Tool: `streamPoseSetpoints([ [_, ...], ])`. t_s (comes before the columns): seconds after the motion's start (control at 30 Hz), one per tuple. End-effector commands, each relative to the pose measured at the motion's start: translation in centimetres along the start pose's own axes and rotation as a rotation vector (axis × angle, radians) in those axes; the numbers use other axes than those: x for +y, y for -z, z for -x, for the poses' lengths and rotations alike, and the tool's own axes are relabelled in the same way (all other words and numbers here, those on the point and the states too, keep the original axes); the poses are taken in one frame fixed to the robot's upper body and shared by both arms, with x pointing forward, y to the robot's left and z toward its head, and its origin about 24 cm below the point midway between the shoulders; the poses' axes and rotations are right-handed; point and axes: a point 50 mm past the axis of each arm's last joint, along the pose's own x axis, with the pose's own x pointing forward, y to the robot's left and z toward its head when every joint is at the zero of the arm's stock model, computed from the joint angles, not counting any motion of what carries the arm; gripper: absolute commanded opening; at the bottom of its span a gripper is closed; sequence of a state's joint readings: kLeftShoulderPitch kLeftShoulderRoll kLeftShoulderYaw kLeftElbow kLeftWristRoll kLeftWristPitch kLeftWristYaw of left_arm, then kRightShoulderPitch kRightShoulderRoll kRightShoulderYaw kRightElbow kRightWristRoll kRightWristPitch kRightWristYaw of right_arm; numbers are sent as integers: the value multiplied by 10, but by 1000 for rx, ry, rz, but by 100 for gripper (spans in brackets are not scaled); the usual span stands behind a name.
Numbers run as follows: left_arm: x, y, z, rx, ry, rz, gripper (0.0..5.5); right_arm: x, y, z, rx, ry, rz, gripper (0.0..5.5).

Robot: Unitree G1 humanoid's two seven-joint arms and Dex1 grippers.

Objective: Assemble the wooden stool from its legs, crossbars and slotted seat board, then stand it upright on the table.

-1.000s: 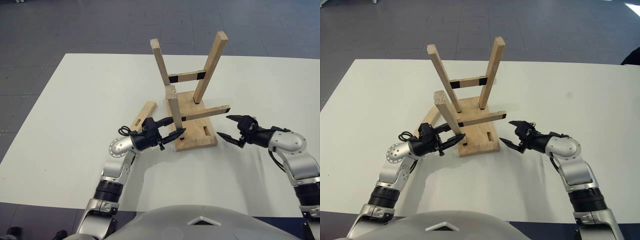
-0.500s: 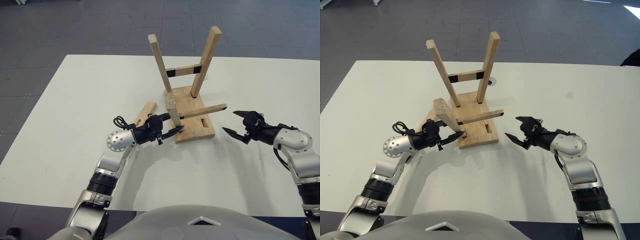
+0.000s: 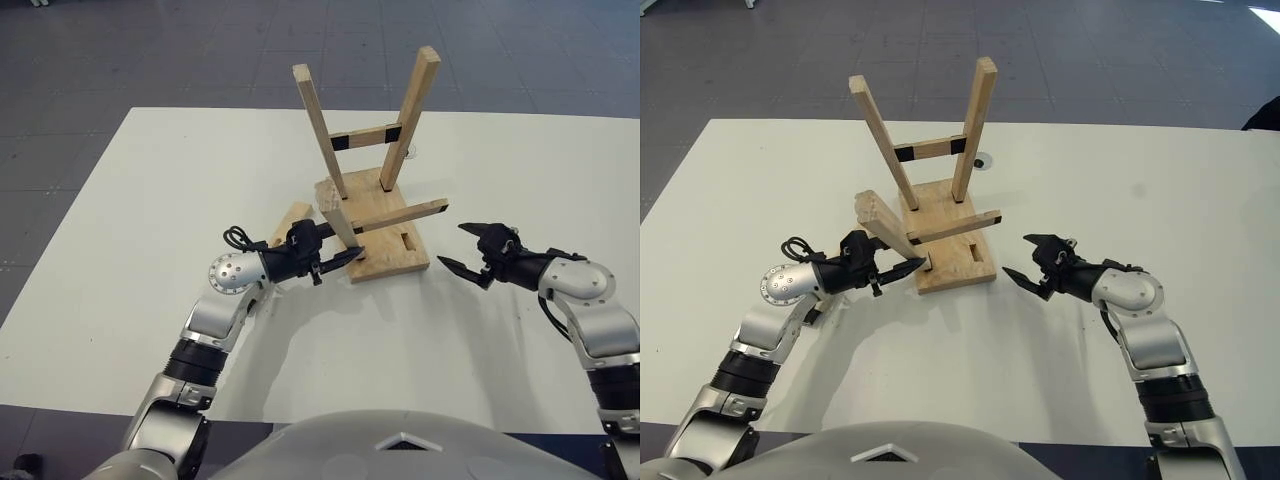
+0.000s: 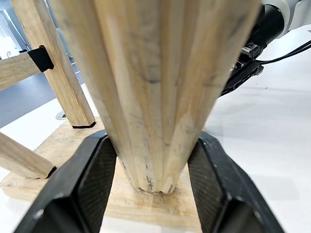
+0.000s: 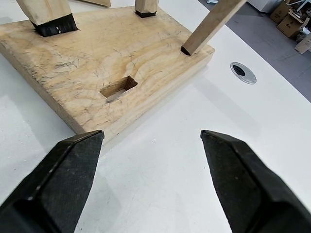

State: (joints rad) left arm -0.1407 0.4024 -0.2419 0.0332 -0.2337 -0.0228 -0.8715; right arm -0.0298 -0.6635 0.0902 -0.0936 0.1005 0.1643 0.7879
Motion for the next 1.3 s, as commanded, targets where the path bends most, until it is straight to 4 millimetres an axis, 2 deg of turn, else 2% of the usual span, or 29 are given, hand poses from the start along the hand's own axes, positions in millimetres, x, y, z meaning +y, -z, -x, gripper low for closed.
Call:
streamPoseSetpoints([
  [0.03, 2, 9, 6, 112, 16, 22, 212, -2, -6, -2, -7, 4, 20, 369],
  [0.17, -3, 10, 4, 199, 61, -52, 212, -2, -7, -3, -9, 7, 20, 369],
  [0.3, -9, 21, 7, 336, 89, -90, 212, -3, -9, -3, -12, 10, 22, 369],
  [0.57, -14, 39, 8, 452, 54, -35, 212, -1, -9, -4, -12, 4, 20, 369],
  [0.73, -4, 35, 2, 489, 54, 13, 212, -1, -9, -5, -14, 3, 13, 369],
  [0.87, -6, 39, 5, 582, 100, 34, 212, 0, -9, -6, -16, 1, 10, 369],
  [1.1, -18, 46, 12, 589, 102, 28, 212, 3, -8, -5, -15, 1, 4, 369],
  [1.2, -16, 44, 11, 568, 79, 31, 212, 2, -9, -5, -15, 2, 5, 369],
  [1.3, -7, 33, 3, 490, 43, 14, 212, 3, -8, -5, -13, 1, 4, 369],
])
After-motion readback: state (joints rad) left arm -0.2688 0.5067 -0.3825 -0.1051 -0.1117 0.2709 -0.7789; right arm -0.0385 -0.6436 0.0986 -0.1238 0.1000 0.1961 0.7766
